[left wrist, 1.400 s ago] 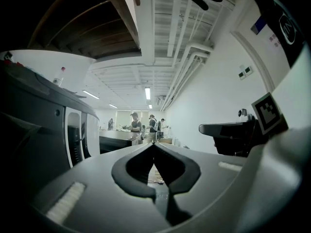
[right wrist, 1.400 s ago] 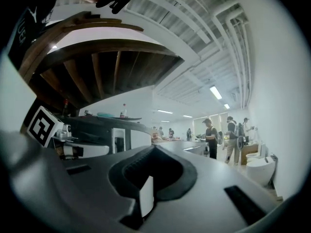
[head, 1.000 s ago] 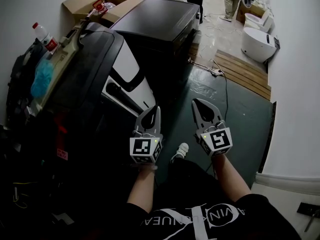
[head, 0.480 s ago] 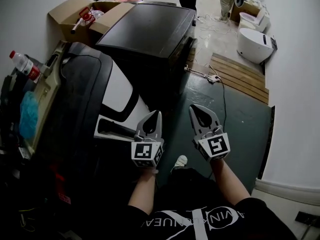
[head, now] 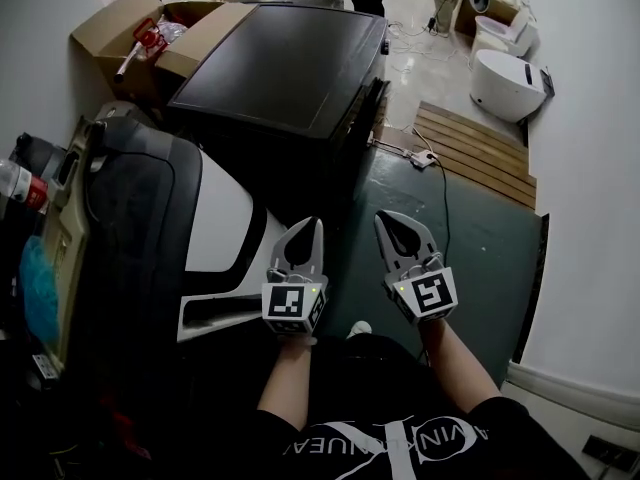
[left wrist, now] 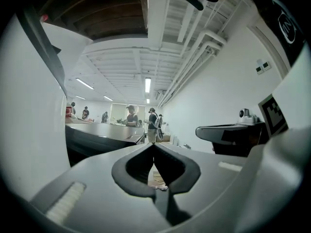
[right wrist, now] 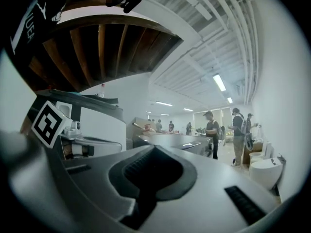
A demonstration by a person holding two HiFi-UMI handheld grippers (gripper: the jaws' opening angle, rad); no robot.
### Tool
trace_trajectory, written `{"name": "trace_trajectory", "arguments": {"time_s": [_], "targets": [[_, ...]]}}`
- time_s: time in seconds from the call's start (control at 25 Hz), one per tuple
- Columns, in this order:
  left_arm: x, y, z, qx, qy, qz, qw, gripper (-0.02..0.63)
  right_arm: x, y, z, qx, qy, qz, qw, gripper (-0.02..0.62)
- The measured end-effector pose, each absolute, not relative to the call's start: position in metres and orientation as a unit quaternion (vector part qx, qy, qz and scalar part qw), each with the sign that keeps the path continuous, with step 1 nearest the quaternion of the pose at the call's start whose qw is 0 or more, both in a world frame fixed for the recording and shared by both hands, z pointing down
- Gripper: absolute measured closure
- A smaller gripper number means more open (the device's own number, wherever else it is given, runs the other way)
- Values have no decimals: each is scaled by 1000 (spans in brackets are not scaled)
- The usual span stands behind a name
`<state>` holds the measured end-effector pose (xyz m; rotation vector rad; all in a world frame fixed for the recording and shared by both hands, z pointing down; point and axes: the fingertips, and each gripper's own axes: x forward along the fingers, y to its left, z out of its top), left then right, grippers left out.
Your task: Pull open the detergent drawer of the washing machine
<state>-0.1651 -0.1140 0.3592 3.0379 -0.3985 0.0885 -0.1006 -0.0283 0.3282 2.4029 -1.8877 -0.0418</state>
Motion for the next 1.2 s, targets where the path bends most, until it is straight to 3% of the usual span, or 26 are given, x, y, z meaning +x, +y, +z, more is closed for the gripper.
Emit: {"name": "trace_trajectory", "arguments": {"time_s": [0.52, 0.64, 1.2], "targets": [[-95, -126, 384, 993, -93, 42, 55, 591, -50, -54, 354, 779, -624, 1, 55, 586], [-75, -135, 398, 993, -85, 48, 66, 529, -34, -69, 364, 775, -630, 6, 59, 586], [17, -156, 456, 979, -142, 79, 124, 528, 59, -103, 409, 713, -694, 44, 85, 586]]}}
